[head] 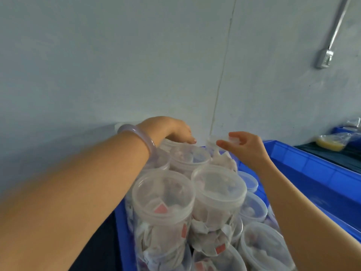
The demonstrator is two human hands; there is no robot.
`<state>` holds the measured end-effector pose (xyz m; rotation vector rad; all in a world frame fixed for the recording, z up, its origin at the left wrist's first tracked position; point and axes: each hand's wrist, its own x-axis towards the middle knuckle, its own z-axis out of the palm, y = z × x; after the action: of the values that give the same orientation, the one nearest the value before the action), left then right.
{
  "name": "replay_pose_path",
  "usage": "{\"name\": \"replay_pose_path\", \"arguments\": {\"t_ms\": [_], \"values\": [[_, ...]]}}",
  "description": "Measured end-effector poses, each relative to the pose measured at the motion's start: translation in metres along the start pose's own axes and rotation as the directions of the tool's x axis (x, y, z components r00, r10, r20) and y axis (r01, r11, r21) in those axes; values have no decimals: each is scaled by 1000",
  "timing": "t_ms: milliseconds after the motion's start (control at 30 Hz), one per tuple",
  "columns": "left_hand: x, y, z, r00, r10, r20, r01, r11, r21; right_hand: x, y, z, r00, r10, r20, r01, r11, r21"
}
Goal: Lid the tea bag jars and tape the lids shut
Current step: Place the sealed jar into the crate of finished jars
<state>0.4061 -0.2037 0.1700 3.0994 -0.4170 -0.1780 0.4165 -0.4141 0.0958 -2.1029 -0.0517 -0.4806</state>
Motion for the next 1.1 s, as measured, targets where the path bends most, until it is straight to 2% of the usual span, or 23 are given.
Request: {"name": "replay_pose_path", "arguments": {"t_ms": [67, 200, 400, 600, 800, 1000, 1100], "values": [[7, -3, -3, 999, -8, -53, 8, 1000, 3, 13, -3, 6, 997, 0, -77, 3, 999, 43], [31, -14, -3, 991, -35, -130, 27, 998, -58, 41, -13, 43, 995, -24, -94, 31, 997, 76], [63, -38, 4, 995, -59, -76, 51, 994, -99, 62, 6, 95, 993, -15, -120, 31, 990, 138], [71, -50, -1, 998, -63, -19, 62, 996, -62, 82, 1, 121, 995, -99, -16, 100, 970, 221], [68, -49, -1, 998, -66, -7, 66, 998, 17, 85, -5, 125, 970, -104, 220, 89, 993, 78], [70, -47, 4, 997, -82, 9, 82, 997, -1, 74, -12, 117, 929, -260, 264, 315, 929, -194], [66, -45, 2, 995, -102, -10, 102, 994, -36, 72, -17, 103, 904, -239, 354, 357, 878, -319]]}}
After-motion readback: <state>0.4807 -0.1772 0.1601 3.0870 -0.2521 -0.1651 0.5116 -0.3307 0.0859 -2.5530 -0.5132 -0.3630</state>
